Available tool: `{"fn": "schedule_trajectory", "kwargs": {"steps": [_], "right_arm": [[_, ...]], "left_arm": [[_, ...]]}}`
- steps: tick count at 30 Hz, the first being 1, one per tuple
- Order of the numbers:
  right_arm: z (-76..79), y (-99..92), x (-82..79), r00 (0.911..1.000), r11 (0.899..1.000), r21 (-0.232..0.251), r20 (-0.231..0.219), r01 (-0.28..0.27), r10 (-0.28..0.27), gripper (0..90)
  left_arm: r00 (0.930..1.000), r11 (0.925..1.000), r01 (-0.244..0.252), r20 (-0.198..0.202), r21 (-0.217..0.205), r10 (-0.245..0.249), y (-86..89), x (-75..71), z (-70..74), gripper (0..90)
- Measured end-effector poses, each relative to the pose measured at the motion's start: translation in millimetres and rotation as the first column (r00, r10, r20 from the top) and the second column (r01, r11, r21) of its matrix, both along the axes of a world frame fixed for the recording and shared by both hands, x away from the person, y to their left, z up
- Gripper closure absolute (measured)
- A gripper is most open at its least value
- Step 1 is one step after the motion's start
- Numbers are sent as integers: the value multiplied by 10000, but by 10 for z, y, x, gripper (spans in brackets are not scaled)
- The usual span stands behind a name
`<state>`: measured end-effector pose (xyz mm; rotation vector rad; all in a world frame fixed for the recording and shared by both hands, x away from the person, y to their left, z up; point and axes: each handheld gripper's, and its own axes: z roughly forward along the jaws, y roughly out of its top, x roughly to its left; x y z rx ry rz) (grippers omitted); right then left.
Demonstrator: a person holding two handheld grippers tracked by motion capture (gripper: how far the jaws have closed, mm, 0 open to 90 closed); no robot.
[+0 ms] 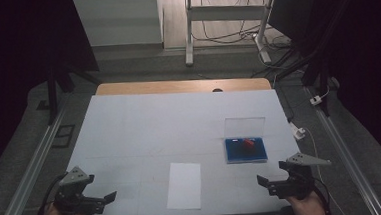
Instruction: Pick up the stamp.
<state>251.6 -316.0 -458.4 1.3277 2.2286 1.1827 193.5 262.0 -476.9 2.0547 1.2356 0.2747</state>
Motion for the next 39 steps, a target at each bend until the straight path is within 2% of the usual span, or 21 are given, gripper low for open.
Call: {"fn": "schedule_trajectory", "kwargs": {"steps": [4, 11, 21, 27, 31, 39], "right_arm": [[3, -1, -4, 10000, 10000, 1, 11, -27, 27, 0], [34, 22, -7, 9997, 10000, -20, 223, -58, 58, 0], [53, 80, 28, 9984, 9992, -179, 442, -349, 356, 0], [58, 106, 110, 9977, 9984, -446, 566, -347, 372, 0], [66, 108, 155, 9969, 9982, -445, 658, -406, 435, 0], [64, 120, 273, 9983, 9981, -435, 373, -431, 448, 0]], "left_arm": [[9999, 9999, -107, 50, -40, 107, 9, 0, 5, 6], [9996, 9995, -265, 89, 149, 264, 5, 0, 6, 6], [9997, 9997, -225, -32, 28, 225, 20, 4, -2, 5], [9997, 9997, -221, -42, -72, 221, 31, 3, -4, 4], [9998, 9998, -168, -77, -97, 168, 29, 7, -7, 5], [9997, 9998, -201, -99, -72, 201, 29, 13, -10, 6]]}}
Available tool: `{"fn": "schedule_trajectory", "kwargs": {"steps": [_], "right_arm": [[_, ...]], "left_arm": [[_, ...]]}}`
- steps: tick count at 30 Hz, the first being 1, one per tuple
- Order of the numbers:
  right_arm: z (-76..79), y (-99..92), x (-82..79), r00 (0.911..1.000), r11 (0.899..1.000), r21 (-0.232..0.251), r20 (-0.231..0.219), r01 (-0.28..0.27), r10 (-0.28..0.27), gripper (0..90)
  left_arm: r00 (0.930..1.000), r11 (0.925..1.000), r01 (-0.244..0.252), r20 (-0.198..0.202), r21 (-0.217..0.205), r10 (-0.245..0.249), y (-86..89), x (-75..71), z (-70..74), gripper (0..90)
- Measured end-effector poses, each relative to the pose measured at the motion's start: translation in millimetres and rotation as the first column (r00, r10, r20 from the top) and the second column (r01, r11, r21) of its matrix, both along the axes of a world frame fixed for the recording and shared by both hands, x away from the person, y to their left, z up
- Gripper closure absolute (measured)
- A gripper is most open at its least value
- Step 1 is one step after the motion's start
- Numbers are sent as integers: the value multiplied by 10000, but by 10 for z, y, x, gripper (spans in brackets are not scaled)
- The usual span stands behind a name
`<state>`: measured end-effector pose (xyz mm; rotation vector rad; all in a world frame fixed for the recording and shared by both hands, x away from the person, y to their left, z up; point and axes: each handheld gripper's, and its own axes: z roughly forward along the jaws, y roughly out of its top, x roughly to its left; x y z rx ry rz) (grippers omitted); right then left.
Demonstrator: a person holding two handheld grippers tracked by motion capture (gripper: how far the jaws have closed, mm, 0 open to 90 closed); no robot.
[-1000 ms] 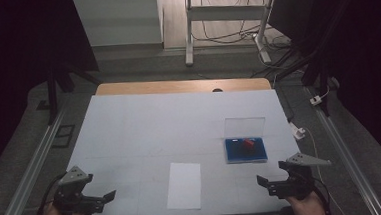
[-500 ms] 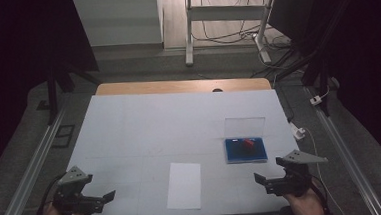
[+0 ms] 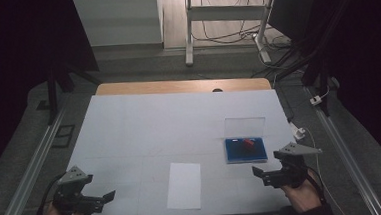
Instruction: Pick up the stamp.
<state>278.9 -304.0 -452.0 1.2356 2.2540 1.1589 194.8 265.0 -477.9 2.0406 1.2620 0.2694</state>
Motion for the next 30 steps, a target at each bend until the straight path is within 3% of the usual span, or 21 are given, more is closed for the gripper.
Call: {"fn": "schedule_trajectory", "kwargs": {"steps": [7, 18, 30], "right_arm": [[-11, 10, 131, 9995, 9999, 29, -304, -98, 99, 0], [-38, 112, 317, 9986, 9961, -836, -474, -293, 254, 0], [-75, 157, 553, 9962, 9902, -1310, -787, -478, 377, 0]], "left_arm": [[10000, 9999, 90, -33, 67, -90, -6, 4, -2, 7], [9999, 9999, 81, -71, 135, -80, -16, 6, -4, 7], [9999, 9999, 63, -97, 148, -61, -18, 8, -5, 8]]}}
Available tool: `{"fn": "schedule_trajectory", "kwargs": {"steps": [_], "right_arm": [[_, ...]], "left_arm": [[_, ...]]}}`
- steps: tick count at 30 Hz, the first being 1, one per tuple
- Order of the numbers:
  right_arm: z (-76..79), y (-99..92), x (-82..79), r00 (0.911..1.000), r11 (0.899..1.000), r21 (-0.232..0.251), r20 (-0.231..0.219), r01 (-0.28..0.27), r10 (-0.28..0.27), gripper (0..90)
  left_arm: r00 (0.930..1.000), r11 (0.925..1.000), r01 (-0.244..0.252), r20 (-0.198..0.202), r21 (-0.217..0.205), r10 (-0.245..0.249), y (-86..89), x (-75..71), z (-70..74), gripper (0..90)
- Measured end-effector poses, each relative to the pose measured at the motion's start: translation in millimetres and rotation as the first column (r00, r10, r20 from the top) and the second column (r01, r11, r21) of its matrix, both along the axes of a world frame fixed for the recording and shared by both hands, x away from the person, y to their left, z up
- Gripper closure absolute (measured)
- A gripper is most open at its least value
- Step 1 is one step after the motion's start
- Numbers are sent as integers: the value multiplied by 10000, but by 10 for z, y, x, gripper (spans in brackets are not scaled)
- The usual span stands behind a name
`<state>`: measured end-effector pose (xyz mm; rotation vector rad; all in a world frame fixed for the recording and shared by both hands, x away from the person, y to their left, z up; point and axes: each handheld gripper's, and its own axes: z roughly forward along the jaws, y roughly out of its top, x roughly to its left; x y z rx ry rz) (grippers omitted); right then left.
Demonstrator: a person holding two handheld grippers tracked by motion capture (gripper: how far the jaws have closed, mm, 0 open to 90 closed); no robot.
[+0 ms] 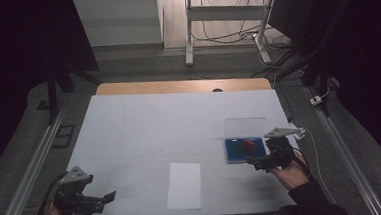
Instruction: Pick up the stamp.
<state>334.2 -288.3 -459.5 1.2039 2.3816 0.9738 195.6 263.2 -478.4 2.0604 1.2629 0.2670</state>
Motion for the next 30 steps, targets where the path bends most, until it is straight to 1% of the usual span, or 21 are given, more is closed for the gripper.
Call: {"fn": "schedule_trajectory", "kwargs": {"steps": [12, 25, 26, 30], "right_arm": [[-35, 16, 226, 9998, 9988, -463, -187, -131, 122, 0], [-102, 41, 486, 9993, 9949, -1001, -350, -156, 121, 0], [-119, 41, 509, 9990, 9940, -1078, -415, -201, 157, 0], [-154, 41, 525, 9984, 9914, -1253, -466, -376, 319, 0]], "left_arm": [[10000, 10000, -13, -24, -2, 13, 1, 3, -1, 8], [10000, 10000, -6, -40, -35, 6, 5, 3, -2, 8], [10000, 10000, -12, -39, -40, 12, 5, 2, -2, 8], [10000, 10000, -26, -49, -56, 25, 9, 1, -2, 9]]}}
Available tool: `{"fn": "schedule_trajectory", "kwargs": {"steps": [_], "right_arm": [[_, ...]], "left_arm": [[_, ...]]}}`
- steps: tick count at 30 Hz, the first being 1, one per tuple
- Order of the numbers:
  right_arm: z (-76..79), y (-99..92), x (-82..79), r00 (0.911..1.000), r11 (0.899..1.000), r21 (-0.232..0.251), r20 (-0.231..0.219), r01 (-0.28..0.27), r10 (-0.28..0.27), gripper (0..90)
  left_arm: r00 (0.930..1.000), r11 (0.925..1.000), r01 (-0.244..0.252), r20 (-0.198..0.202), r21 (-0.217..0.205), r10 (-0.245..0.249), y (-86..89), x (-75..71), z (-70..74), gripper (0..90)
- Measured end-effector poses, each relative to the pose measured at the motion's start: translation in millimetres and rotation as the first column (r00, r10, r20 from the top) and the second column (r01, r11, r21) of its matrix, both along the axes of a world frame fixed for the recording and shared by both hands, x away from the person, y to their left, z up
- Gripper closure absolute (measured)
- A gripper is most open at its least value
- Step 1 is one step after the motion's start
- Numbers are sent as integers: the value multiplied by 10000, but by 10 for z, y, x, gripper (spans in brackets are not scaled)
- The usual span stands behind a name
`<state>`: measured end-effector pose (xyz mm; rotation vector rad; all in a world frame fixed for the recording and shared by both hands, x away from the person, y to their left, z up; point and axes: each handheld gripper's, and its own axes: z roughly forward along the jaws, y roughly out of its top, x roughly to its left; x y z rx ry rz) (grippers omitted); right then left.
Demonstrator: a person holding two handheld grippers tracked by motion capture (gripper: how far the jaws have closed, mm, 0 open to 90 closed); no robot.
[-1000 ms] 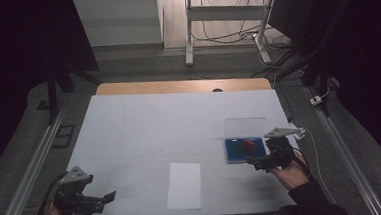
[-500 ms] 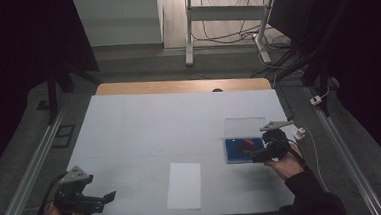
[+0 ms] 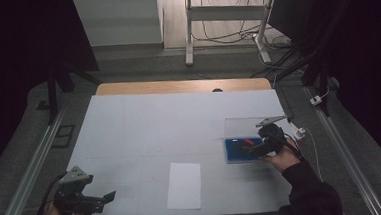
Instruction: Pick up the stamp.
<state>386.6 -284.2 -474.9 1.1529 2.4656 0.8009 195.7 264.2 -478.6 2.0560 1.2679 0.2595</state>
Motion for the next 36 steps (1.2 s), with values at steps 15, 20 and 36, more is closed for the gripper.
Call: {"fn": "schedule_trajectory", "kwargs": {"steps": [15, 20, 36], "right_arm": [[20, 11, 86, 9955, 9958, 311, -372, -858, 869, 480], [26, 5, 118, 9925, 9930, 359, -451, -1122, 1138, 620], [38, 39, 123, 9898, 9908, 242, -475, -1334, 1345, 797]], "left_arm": [[10000, 10000, -10, -36, 24, 10, -2, 1, -2, 11], [10000, 10000, -11, -39, 30, 12, -2, 0, -2, 11], [10000, 10000, 29, -16, 82, -29, -7, -3, -3, 13]]}}
